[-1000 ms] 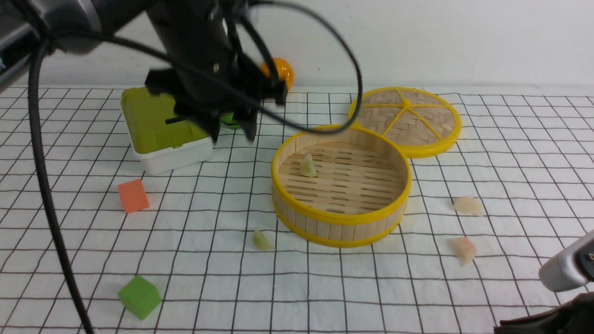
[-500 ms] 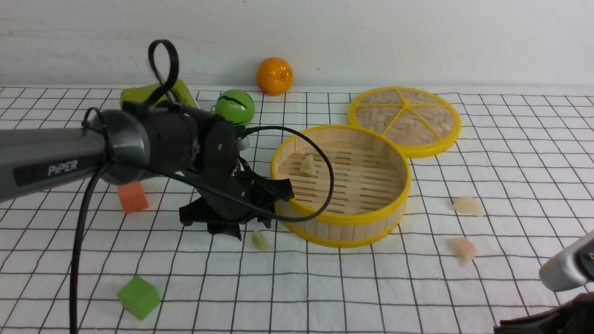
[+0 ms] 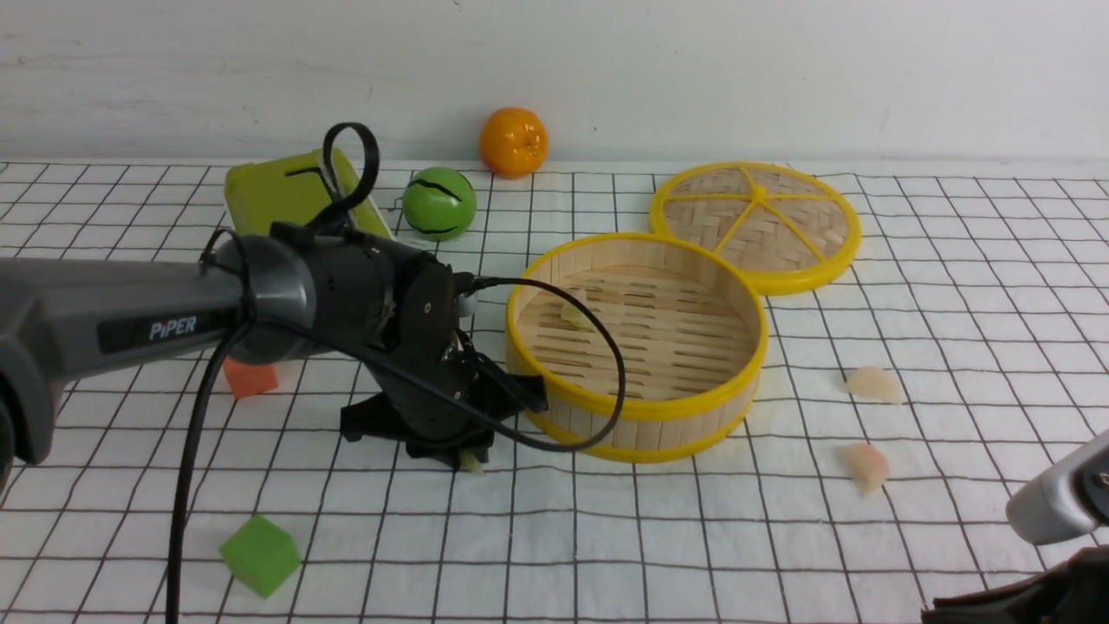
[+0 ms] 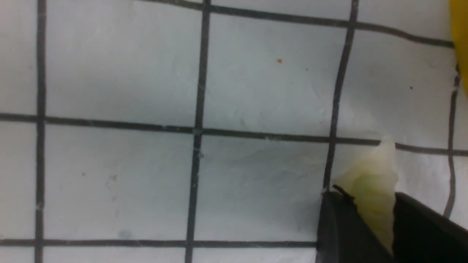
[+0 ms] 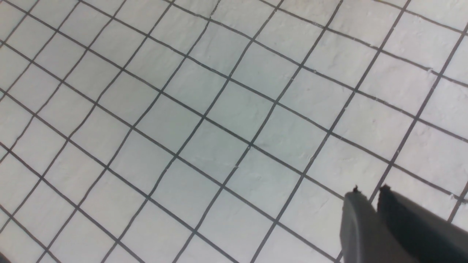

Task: Put the dumplings into the steamer on the table with the white tablecloth.
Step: 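Reach for and grasp a dumpling on the table with the left gripper, then place the dumpling into the bamboo steamer basket with the left gripper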

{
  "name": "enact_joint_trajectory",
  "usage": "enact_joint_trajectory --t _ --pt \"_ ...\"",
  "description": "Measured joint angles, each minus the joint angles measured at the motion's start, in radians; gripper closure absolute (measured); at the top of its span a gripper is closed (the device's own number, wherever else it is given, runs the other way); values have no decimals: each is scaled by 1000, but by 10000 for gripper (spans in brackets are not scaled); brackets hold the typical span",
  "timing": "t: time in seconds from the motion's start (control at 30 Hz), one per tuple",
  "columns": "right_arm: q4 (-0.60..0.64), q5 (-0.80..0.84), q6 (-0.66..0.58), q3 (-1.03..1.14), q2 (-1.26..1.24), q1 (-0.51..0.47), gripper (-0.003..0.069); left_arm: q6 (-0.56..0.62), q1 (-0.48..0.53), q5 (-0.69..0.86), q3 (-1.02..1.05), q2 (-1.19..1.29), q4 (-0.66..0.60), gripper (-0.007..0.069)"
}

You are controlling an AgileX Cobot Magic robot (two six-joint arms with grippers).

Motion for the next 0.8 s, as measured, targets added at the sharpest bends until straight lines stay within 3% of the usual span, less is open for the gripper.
enact_joint_trajectory --t 0.27,0.43,0.63,0.8 --pt "0 0 0 0 0 0 577 106 0 152 -83 -78 -13 489" --pt "16 0 0 0 0 0 574 211 -33 204 -290 -107 -32 489" --pt "30 -3 0 0 0 0 568 239 -71 209 -619 84 -47 489" --pt "31 -8 0 0 0 0 566 242 -71 312 -843 287 -47 489"
